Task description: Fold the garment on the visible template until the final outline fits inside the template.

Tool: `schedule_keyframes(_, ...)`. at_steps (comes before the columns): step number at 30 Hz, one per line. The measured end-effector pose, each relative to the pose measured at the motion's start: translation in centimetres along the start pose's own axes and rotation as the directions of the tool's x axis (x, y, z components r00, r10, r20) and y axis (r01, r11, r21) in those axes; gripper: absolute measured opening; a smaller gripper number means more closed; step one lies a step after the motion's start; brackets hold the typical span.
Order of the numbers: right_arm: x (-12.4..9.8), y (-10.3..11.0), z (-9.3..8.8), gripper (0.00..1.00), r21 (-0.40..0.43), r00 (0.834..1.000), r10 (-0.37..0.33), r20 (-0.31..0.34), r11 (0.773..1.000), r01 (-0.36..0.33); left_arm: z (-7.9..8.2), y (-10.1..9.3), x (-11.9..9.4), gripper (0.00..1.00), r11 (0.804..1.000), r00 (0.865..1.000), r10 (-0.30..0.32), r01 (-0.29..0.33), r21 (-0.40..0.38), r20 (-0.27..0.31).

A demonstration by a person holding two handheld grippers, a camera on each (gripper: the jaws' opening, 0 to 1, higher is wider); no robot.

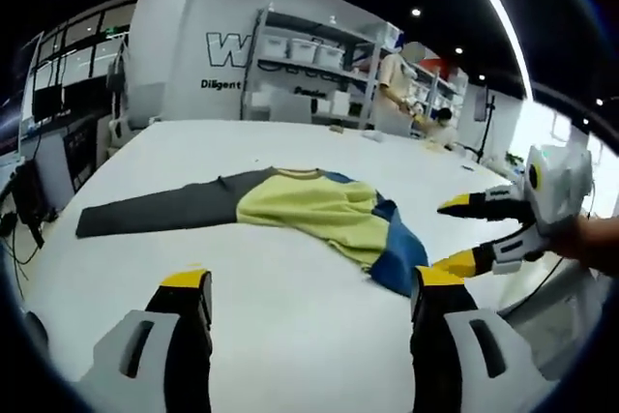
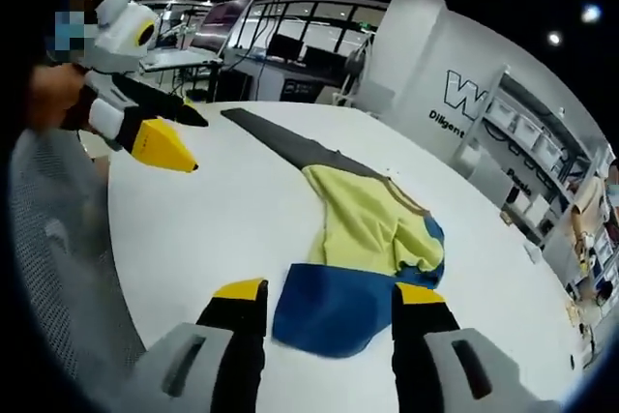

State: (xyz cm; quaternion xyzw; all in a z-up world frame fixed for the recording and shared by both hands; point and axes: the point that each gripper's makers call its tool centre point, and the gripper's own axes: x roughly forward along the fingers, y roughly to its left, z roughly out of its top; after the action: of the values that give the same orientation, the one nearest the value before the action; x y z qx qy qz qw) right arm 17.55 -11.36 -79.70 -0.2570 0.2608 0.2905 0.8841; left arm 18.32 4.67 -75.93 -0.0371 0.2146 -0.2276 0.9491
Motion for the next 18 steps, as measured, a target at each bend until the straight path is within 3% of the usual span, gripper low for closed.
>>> schedule_keyframes(3,0.7,1.1,-1.4,0.37,0.010,0.996,0.059,-0.067,0.998,-0.059,-0.2,0.1,0.1,0.82,1.000,1.000,-0.004,0.004,0.006,-0.011)
schedule_keyframes(4,0.9,2.2,-2.2,0.32,-0.003,0.987,0.119,-0.107,0.993,-0.120,-0.2,0.0,0.1,0.82,1.000,1.000,-0.009,0.009,0.008,-0.009)
schedule_keyframes(7,1.5,2.9,-3.8,0.23,-0.028,0.970,0.159,-0.182,0.985,-0.167,-0.2,0.1,0.2,0.81,1.000,1.000,-0.013,0.013,0.016,-0.014)
schedule_keyframes(10,2.2,3.1,-4.8,0.19,-0.018,0.962,0.179,-0.208,0.982,-0.187,-0.1,0.2,0.2,0.81,1.000,1.000,-0.015,0.016,0.006,-0.009)
schedule_keyframes(18,3.0,3.2,-5.1,0.14,-0.037,0.953,0.198,-0.228,0.977,-0.212,-0.3,0.3,0.6,0.80,1.000,0.999,-0.026,0.026,0.004,-0.020)
